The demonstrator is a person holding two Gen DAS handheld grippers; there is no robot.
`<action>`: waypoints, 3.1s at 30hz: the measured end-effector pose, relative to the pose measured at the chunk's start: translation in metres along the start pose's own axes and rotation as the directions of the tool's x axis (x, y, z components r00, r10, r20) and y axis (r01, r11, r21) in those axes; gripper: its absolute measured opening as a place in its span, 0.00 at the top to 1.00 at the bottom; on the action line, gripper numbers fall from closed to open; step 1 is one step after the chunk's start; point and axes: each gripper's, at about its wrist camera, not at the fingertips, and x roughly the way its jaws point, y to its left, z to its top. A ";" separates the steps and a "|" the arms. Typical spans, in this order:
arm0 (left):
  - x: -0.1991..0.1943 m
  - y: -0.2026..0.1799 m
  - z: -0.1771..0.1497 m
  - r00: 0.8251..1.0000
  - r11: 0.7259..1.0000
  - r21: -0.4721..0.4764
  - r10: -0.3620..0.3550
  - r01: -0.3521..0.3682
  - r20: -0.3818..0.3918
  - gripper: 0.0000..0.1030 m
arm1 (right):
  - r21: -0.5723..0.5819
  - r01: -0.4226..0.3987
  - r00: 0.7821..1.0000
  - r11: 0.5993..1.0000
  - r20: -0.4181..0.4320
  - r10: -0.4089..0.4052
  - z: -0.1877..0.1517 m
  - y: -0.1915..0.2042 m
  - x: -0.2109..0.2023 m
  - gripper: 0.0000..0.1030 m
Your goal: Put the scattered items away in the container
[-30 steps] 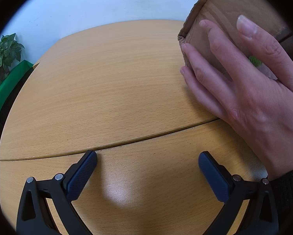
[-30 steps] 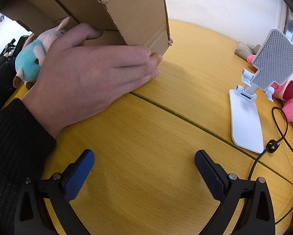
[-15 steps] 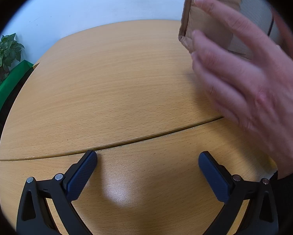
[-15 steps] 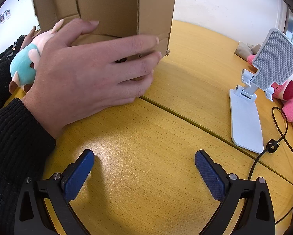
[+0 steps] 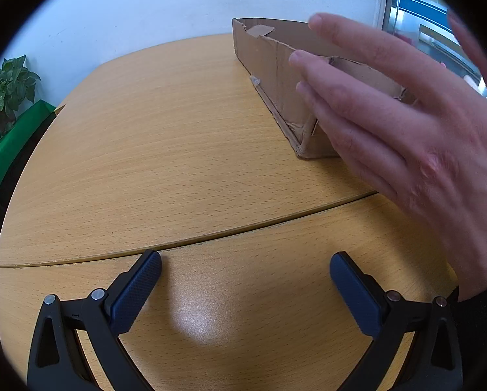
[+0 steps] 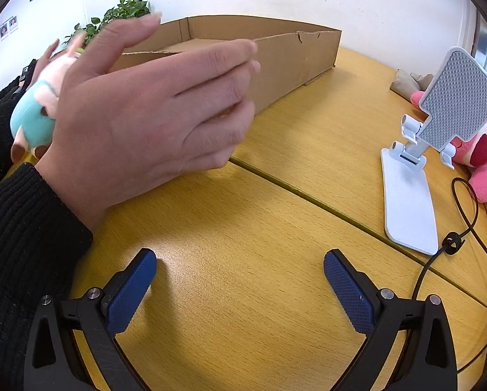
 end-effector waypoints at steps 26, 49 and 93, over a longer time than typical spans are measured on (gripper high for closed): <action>0.000 0.000 0.000 1.000 1.000 0.004 -0.002 0.002 0.000 0.00 | -0.002 -0.001 1.000 1.000 0.000 0.001 0.000 0.000 0.000 0.00; 0.000 -0.001 -0.001 1.000 1.000 0.010 -0.002 0.002 0.000 0.00 | 0.021 0.026 1.000 0.999 -0.001 -0.026 0.002 0.003 0.001 0.00; -0.056 -0.207 0.030 0.970 0.956 -0.164 -0.243 0.241 0.012 0.00 | 0.199 0.147 0.989 0.969 -0.020 -0.146 -0.004 0.121 -0.003 0.00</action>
